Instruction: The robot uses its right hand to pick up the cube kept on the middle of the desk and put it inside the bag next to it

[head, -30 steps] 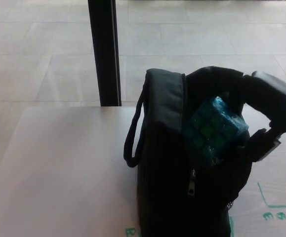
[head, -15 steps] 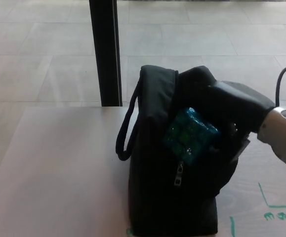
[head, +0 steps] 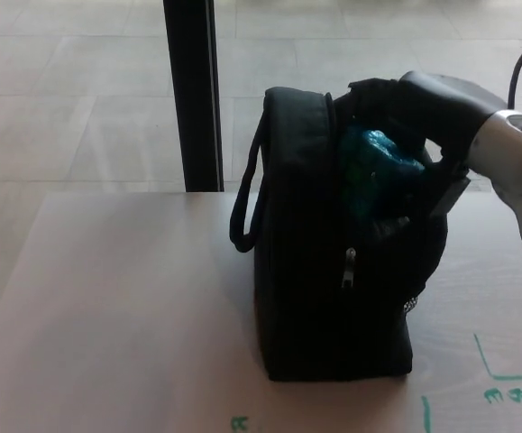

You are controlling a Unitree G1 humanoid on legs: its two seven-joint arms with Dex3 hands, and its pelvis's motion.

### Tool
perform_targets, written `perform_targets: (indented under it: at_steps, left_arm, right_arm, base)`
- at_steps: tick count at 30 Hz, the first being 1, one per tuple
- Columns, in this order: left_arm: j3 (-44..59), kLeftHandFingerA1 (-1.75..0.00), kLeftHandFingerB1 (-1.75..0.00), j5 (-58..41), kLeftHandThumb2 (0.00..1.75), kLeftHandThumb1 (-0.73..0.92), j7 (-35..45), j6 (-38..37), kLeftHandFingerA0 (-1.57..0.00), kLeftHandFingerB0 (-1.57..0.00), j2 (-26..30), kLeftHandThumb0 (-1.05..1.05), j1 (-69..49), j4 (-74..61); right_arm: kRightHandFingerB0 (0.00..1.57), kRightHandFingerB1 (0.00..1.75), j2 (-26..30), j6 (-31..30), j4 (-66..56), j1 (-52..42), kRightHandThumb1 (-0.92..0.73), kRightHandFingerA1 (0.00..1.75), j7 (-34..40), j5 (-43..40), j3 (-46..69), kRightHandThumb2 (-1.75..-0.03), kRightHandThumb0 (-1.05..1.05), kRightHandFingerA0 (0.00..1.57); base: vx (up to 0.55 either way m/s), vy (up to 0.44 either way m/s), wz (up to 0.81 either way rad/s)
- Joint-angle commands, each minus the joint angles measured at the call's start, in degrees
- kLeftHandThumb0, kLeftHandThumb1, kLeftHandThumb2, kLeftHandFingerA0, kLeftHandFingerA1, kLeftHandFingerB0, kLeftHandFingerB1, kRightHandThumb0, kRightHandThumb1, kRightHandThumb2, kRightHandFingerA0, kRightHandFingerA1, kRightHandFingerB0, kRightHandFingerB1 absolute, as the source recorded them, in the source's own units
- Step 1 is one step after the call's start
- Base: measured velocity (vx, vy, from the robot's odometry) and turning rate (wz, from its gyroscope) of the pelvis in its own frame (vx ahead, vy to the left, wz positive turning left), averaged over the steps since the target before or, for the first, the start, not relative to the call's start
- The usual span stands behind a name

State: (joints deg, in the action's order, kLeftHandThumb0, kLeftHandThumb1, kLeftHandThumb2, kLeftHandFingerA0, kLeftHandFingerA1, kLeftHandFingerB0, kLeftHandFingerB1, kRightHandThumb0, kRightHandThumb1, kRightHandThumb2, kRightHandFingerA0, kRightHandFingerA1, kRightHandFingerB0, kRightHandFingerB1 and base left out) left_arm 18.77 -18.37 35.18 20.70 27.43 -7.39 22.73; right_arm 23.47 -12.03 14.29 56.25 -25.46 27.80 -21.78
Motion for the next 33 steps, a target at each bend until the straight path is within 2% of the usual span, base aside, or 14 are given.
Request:
perform_targets:
  at_steps: [1, 2, 5, 6, 7, 8, 9, 15, 16, 19, 21, 22, 29, 33]
  left_arm:
    - [-0.2, -0.57, -0.44, -0.7, 0.96, 0.54, 1.0, -0.6, -0.11, -0.01, -0.2, -0.78, -0.6, -0.9]
    - [0.1, -0.54, -0.35, -1.2, 0.61, 0.71, 1.0, 0.2, -0.12, -0.08, -0.4, -0.75, -0.5, -0.8]
    - [-0.1, -0.57, -0.41, -1.2, 0.95, 0.51, 1.8, -0.5, -0.10, -0.02, -0.2, -0.84, -0.4, -0.6]
    - [-0.8, -0.57, -0.40, -0.3, 0.97, 0.53, 2.2, -1.9, -0.11, 0.00, 0.2, -0.85, -0.3, -0.2]
    - [-1.1, -0.54, -0.36, 0.4, 0.61, 0.74, 1.6, -2.5, -0.14, -0.07, 0.2, -0.79, -0.4, -0.4]
    - [-0.9, -0.54, -0.51, 0.0, 1.05, 0.43, 1.3, -1.6, -0.04, 0.00, 0.2, -0.42, -0.5, -0.9]
    - [-0.9, -0.54, -0.51, -0.2, 1.06, 0.44, 1.3, -1.4, -0.04, 0.00, 0.0, -0.42, -0.7, -1.3]
    - [-0.9, -0.54, -0.51, 0.2, 1.05, 0.44, 0.7, -1.2, -0.04, 0.00, 0.1, -0.41, -0.5, -0.9]
    - [-0.9, -0.54, -0.51, 0.1, 1.06, 0.46, 0.5, -0.9, -0.04, 0.00, 0.0, -0.41, -0.7, -1.4]
    - [-0.7, -0.54, -0.51, -0.3, 1.07, 0.47, 0.6, -0.6, -0.04, 0.00, -0.1, -0.41, -0.5, -1.4]
    - [-0.6, -0.54, -0.51, -0.4, 1.08, 0.50, 1.2, -1.2, -0.04, 0.00, 0.0, -0.40, -0.2, -0.7]
    - [-0.6, -0.54, -0.51, -0.6, 1.08, 0.50, 1.4, -0.8, -0.04, 0.00, 0.1, -0.40, -0.2, -0.8]
    - [-1.1, -0.54, -0.51, -0.1, 1.10, 0.52, 1.1, -1.5, -0.04, 0.00, -0.3, -0.40, -1.1, -1.3]
    - [-1.0, -0.53, -0.51, -0.4, 1.09, 0.50, 1.3, -1.1, -0.03, 0.00, -0.4, -0.40, -1.3, -1.5]
  right_arm:
    - [0.78, 0.85, -1.1, -2.9, -2.9, 1.3, -0.63, 1.50, -2.2, 0.2, 0.7, -0.95, -0.24, 0.89]
    - [0.70, 0.73, -1.4, -5.0, -3.7, 1.4, -0.68, 1.59, -3.8, 0.6, 0.2, -0.84, -0.27, 0.84]
    - [0.49, 0.51, -1.2, -7.4, -5.3, 1.4, -0.65, 1.46, -7.6, 1.6, -1.7, -0.65, -0.29, 0.77]
    - [0.40, 0.47, -0.8, -6.8, -5.4, 1.0, -0.65, 1.04, -7.8, 2.5, -2.8, -0.58, -0.38, 0.61]
    - [0.28, 0.42, -0.8, -8.4, -6.5, 1.0, -0.64, 1.09, -9.0, 3.7, -3.9, -0.58, -0.47, 0.37]
    - [0.05, 0.34, -0.4, -11.0, -8.7, 0.8, -0.56, 0.24, -11.8, 5.5, -5.9, -0.65, -0.60, 0.00]
    - [0.01, 0.06, 0.2, -11.7, -10.2, 0.6, -0.43, 0.17, -12.9, 6.5, -6.8, -0.74, -0.79, 0.00]
    - [0.00, 0.00, 0.8, -15.7, -12.6, 1.9, -0.43, 0.00, -14.7, 10.5, -9.3, -0.66, -0.84, 0.00]
    - [0.00, 0.00, 0.7, -16.1, -12.7, 1.8, -0.52, 0.31, -14.4, 11.0, -9.3, -0.87, -0.92, 0.00]
    - [0.00, 0.00, 0.8, -17.1, -12.8, 2.0, -0.53, 0.31, -14.7, 12.8, -9.7, -0.89, -0.94, 0.00]
    - [0.00, 0.00, 0.6, -18.2, -13.1, 1.9, -0.47, 0.00, -15.2, 13.1, -9.4, -0.67, -0.86, 0.00]
    - [0.00, 0.00, 0.6, -18.4, -13.3, 1.7, -0.51, 0.34, -15.1, 13.2, -9.0, -0.88, -0.94, 0.00]
    - [0.00, 0.00, 1.6, -17.4, -12.4, 3.8, -0.54, 0.32, -18.1, 11.5, -6.9, -0.95, -0.99, 0.00]
    - [0.15, 0.43, 1.5, -15.0, -8.8, 8.5, -0.51, 0.05, -22.3, 4.5, -2.3, -0.89, -0.91, 0.00]
  base:
    - [0.00, 0.000, 0.00]
    - [0.00, 0.000, 0.00]
    - [0.00, 0.000, 0.00]
    - [0.00, 0.000, 0.00]
    - [0.00, 0.000, 0.00]
    - [0.00, 0.000, 0.00]
    - [0.00, 0.000, 0.00]
    - [0.00, 0.000, 0.00]
    - [0.00, 0.000, 0.00]
    - [0.00, 0.000, 0.00]
    - [0.00, 0.000, 0.00]
    - [0.00, 0.000, 0.00]
    - [0.00, 0.000, 0.00]
    - [0.00, 0.000, 0.00]
